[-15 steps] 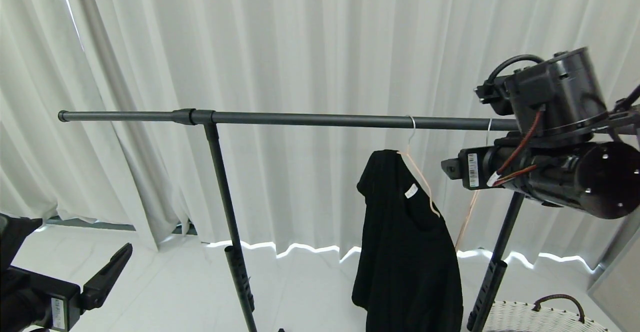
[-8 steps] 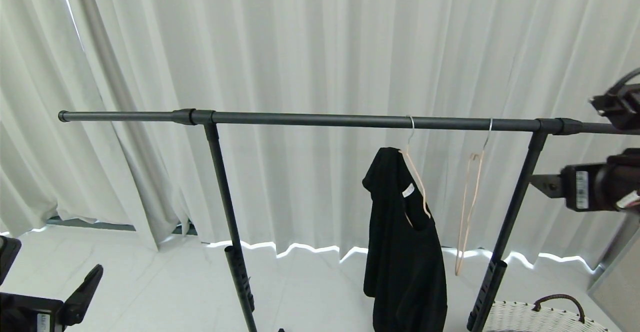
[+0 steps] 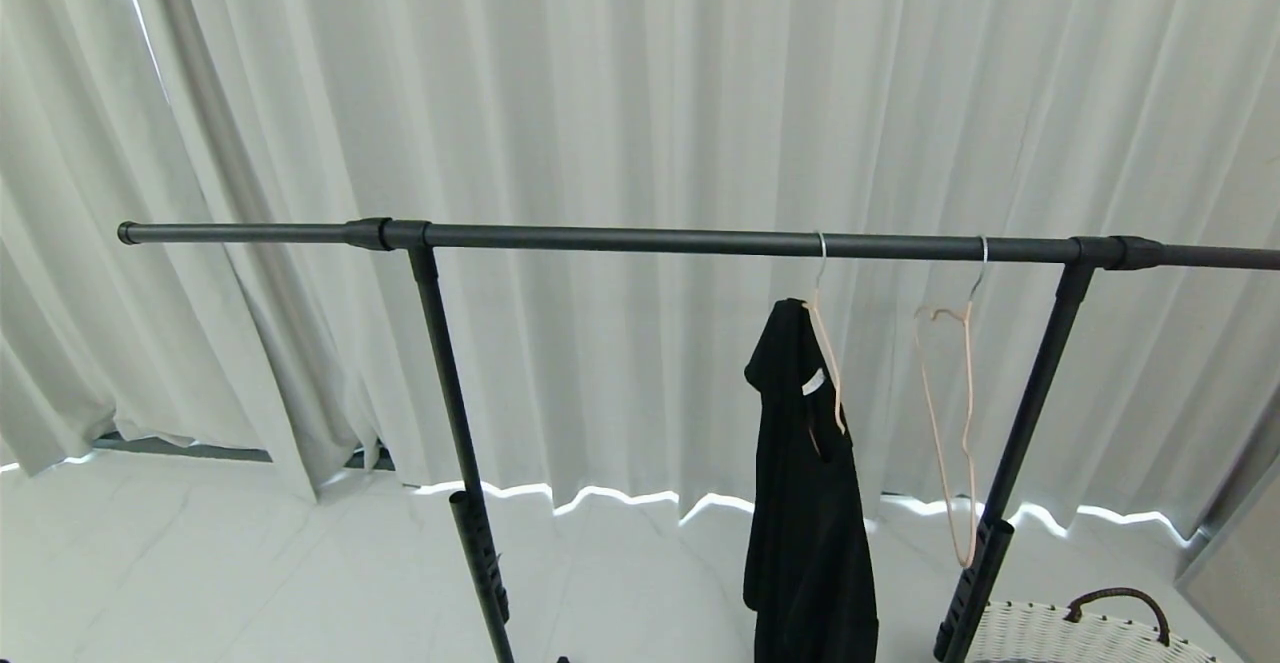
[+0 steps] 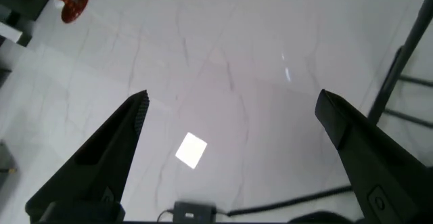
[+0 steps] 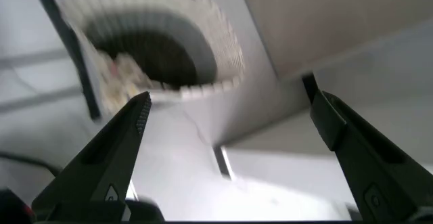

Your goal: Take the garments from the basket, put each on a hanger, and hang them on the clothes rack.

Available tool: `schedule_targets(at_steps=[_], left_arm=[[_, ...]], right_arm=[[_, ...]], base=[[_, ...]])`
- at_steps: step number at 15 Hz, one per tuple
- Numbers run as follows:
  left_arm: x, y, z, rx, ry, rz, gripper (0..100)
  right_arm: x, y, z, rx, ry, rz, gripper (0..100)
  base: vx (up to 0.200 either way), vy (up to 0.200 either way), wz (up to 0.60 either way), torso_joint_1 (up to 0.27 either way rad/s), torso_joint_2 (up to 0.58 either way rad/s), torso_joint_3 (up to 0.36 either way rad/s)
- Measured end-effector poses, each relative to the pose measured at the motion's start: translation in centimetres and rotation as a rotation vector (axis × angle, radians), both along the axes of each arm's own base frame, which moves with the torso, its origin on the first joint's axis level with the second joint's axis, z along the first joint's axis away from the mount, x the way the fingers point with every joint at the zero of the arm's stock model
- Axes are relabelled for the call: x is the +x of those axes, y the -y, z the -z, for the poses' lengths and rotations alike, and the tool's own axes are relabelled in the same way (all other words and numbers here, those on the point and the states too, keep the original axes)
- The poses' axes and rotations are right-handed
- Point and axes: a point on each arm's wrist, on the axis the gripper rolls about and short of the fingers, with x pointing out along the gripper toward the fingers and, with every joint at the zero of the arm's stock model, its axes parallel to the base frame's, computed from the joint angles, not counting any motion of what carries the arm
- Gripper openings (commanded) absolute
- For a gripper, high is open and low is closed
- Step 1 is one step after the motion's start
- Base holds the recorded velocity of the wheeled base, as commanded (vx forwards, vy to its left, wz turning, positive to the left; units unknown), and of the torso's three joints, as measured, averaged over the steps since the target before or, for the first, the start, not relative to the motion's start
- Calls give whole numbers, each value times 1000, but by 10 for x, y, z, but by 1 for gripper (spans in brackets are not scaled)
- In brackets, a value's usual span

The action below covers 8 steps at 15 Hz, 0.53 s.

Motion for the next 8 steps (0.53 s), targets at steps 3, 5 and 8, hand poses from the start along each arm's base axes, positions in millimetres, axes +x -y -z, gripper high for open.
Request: schedule_targets(at_steps=[3, 5, 8], left_arm=[[-5, 2, -1, -8, 61, 19, 100], [-6, 3, -2, -47, 97, 56, 100], [-7, 5, -2, -60, 115, 102, 100]], right_arm=[[-30, -5, 36, 0, -21, -28, 100], [-38, -8, 43, 15, 6, -50, 100], [-41, -9, 44, 13, 32, -53, 100]], base=[[-200, 0, 0, 9, 7, 4], [-200, 0, 0, -2, 2, 5], [-200, 0, 0, -2, -2, 1]])
